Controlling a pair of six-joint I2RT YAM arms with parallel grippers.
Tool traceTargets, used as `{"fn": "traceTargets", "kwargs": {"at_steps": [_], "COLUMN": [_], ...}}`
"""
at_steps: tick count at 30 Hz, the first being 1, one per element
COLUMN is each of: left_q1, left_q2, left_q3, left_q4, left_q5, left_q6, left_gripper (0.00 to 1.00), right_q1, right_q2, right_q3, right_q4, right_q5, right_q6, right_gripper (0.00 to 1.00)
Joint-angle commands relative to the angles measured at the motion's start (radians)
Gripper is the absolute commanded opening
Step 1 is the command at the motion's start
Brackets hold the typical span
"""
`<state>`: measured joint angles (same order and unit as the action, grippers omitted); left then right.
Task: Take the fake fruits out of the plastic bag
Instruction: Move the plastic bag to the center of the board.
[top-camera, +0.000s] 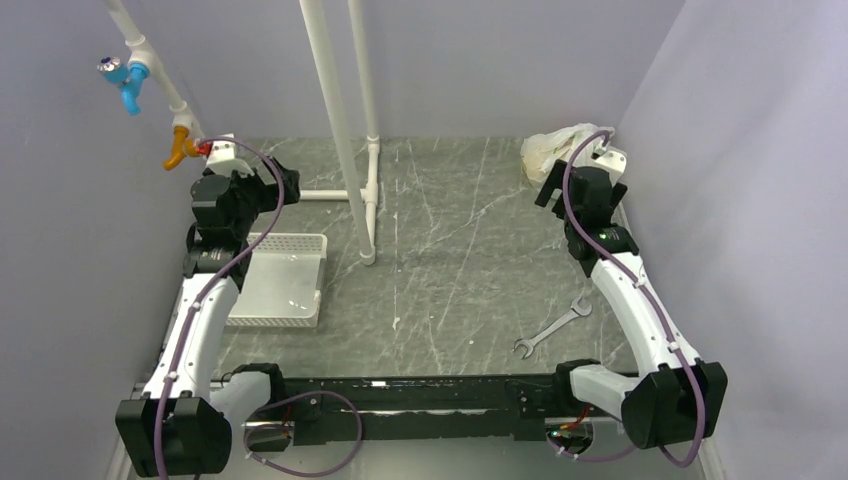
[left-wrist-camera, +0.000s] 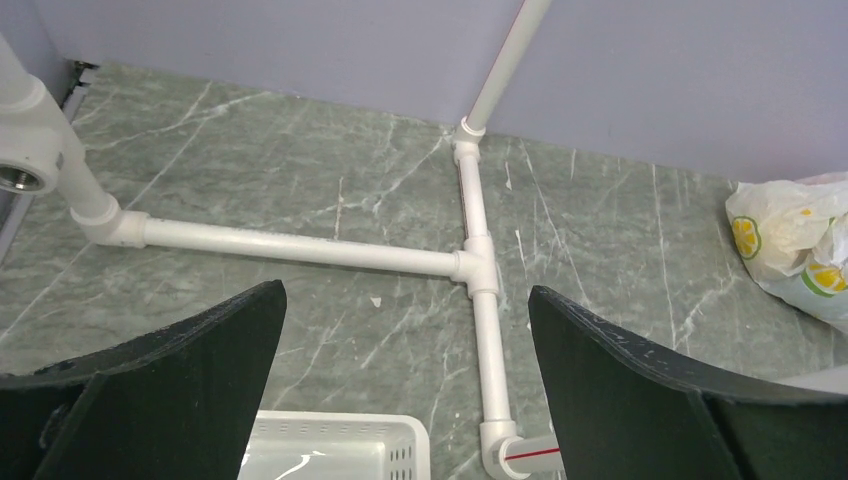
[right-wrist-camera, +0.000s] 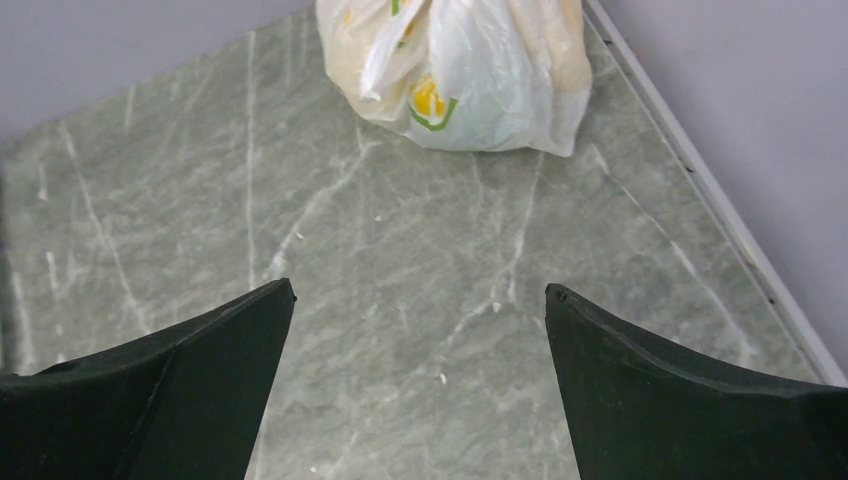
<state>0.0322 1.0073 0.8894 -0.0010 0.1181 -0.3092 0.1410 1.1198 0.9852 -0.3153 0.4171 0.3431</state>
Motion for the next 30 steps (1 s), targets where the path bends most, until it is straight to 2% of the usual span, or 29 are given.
{"fn": "traceTargets", "kwargs": {"at_steps": [1,4,9,15,17,19,23,26,30], "left_q1": [0.003,0.005,0.006,0.011,0.016,0.022,0.04,0.045,0.053], "left_q2": [0.018,0.024,0.043,0.079,0.083,0.083,0.088,0.09,0.109], "left_q3": [0.019,0.014,0.015,0.053,0.054,0.049,0.047,0.043,0.041], "left_q4": [0.048,0.054,0.074,0.04,0.044,0.056,0.083,0.098,0.125], "left_q5": [0.028,0.045,0.158,0.274,0.309,0.341,0.421,0.454,0.508], "left_q6": [-0.02,-0.02,0.003,0.008,0.009,0.005,-0.007,-0.01,-0.026], "left_gripper": [0.99,0.99,0.99,0.99,1.0,0.98,0.97,0.96,0.97], "right_q1": [-0.001,-0.009,-0.057,-0.121,-0.154,-0.19,-0.214,-0.225,-0.227], "right_q2": [0.023,0.087,0.248,0.526,0.588,0.659,0.81,0.859,0.884], "right_q3": [-0.027,-0.009,0.064,0.288,0.347,0.405,0.561,0.607,0.625], "right_q4": [0.162,0.204,0.264,0.2,0.207,0.201,0.137,0.134,0.179], "right_q5": [-0.045,-0.023,-0.005,0.064,0.032,0.004,-0.025,-0.043,-0.077], "right_q6": [0.07,0.118,0.183,0.194,0.184,0.158,0.103,0.086,0.056], "right_gripper": [1.0,1.0,1.0,1.0,0.99,0.94,0.93,0.94,1.0]}}
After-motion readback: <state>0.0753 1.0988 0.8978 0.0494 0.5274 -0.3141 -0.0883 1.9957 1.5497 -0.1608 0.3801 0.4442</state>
